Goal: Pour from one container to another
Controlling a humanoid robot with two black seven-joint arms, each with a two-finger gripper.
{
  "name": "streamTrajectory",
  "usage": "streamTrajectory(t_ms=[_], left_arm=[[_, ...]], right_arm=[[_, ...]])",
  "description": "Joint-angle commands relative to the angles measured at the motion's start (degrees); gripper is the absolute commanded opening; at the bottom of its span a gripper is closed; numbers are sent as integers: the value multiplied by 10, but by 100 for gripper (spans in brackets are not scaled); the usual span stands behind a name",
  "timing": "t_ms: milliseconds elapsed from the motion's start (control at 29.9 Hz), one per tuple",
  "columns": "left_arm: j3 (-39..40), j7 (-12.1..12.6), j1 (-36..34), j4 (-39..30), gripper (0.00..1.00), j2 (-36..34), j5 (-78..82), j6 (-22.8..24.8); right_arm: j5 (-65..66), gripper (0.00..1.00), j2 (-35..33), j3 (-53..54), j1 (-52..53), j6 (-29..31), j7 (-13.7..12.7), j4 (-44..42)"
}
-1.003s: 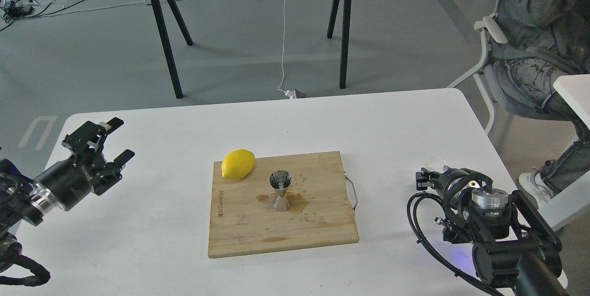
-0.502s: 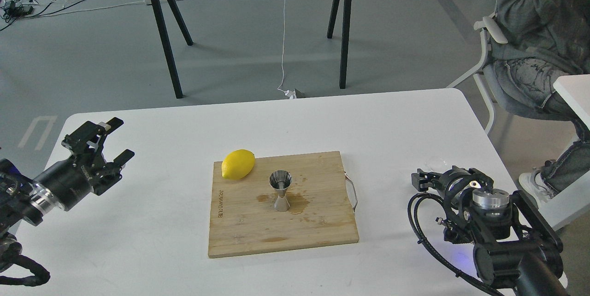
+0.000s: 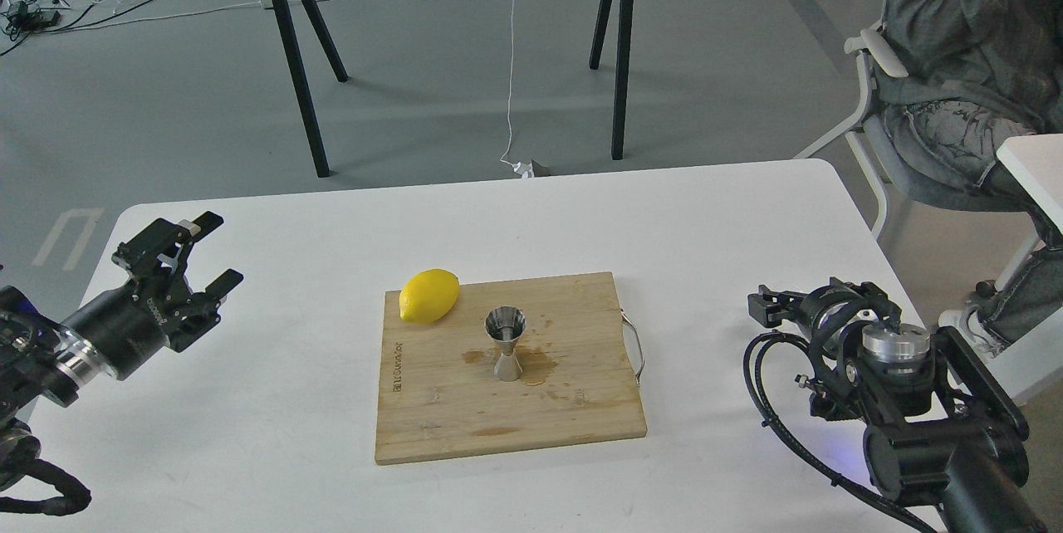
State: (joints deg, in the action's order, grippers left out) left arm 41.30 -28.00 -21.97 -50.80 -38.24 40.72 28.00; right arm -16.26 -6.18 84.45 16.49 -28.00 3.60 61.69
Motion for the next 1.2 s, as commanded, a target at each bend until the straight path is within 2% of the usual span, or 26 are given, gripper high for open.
streamTrajectory(t_ms=[0,201,301,502,635,702,836,1037,1170], left_arm=[[0,0,-1,0,98,-2,0,0],[3,0,-11,0,98,-3,-4,0],[7,0,-23,0,98,-5,-9,0],[9,0,-80,1,98,-8,-16,0],[4,0,-121,8,98,-7,-52,0],[1,0,-147,33,98,-3,-61,0],[1,0,-175,61,98,-3,-64,0],[1,0,-178,62,98,0,-76,0],[1,0,-169,62,98,26,-76,0]], right_arm=[[18,98,-10,-36,27,0,-2,0],[33,98,-25,-95,76,3,-3,0],[66,98,-37,-138,96,45,-5,-2],[128,98,-54,-180,155,232,-46,-50],[132,98,-61,-184,191,382,-50,-124],[133,98,-68,-187,200,458,-54,-159],[133,98,-74,-188,210,553,-55,-199],[157,98,-80,-188,217,560,-56,-211],[171,98,-81,-194,226,560,-57,-212]])
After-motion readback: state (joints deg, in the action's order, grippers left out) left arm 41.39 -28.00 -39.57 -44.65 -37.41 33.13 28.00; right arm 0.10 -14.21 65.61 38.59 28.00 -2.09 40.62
